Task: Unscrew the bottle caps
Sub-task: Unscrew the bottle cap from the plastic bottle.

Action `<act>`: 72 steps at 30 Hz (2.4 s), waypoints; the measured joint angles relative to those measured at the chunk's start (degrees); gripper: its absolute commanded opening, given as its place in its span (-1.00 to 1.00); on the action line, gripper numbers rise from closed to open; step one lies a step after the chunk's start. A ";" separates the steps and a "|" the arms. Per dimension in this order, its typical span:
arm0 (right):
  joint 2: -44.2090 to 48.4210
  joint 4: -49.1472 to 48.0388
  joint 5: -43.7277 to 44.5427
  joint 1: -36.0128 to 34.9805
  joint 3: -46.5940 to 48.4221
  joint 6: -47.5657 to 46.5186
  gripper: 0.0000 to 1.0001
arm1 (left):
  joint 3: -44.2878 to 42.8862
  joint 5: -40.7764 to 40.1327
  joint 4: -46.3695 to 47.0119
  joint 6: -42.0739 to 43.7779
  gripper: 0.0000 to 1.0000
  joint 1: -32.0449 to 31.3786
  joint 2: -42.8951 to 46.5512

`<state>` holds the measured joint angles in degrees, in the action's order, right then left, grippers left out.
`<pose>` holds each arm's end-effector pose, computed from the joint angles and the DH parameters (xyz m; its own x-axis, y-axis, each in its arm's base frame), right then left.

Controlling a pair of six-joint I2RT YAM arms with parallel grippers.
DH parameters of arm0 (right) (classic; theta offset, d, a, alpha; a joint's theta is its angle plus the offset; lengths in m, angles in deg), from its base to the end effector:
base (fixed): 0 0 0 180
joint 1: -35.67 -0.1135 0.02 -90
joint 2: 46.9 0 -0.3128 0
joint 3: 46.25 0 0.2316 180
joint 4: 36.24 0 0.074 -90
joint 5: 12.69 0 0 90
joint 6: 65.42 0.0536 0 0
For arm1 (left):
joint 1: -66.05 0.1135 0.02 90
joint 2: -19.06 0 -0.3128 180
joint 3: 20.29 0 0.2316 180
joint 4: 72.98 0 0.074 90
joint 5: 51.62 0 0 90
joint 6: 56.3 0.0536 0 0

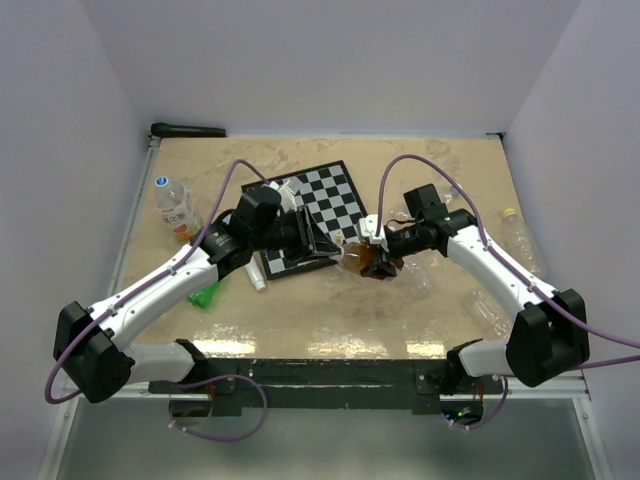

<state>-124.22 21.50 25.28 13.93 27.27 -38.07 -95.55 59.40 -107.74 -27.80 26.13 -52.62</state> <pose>0.2012 0.1257 0.3093 0.1372 -0.5336 -0.8345 -0.9904 -0.0906 -0.1049 0.1863 -0.1809 0.3607 -0.9227 -0.2976 -0.2450 0.0492 0.5396 -0.8405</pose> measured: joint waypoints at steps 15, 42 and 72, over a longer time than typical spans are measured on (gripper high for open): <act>0.00 -0.04 0.09 0.00 0.00 0.00 -0.87 | 1.03 0.50 1.64 1.70 -1.00 0.15 0.28; 0.00 7.13 1.60 0.76 -0.42 -2.16 -0.87 | 5.53 -3.26 0.57 41.27 1.00 4.28 17.29; -0.31 7.56 1.60 0.76 -0.42 -2.99 -0.87 | 15.32 18.69 20.11 89.39 0.60 0.76 8.09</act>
<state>-124.53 29.06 26.87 14.69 26.85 -41.06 -80.23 78.08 -87.63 61.60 26.89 -44.53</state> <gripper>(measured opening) 0.504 0.832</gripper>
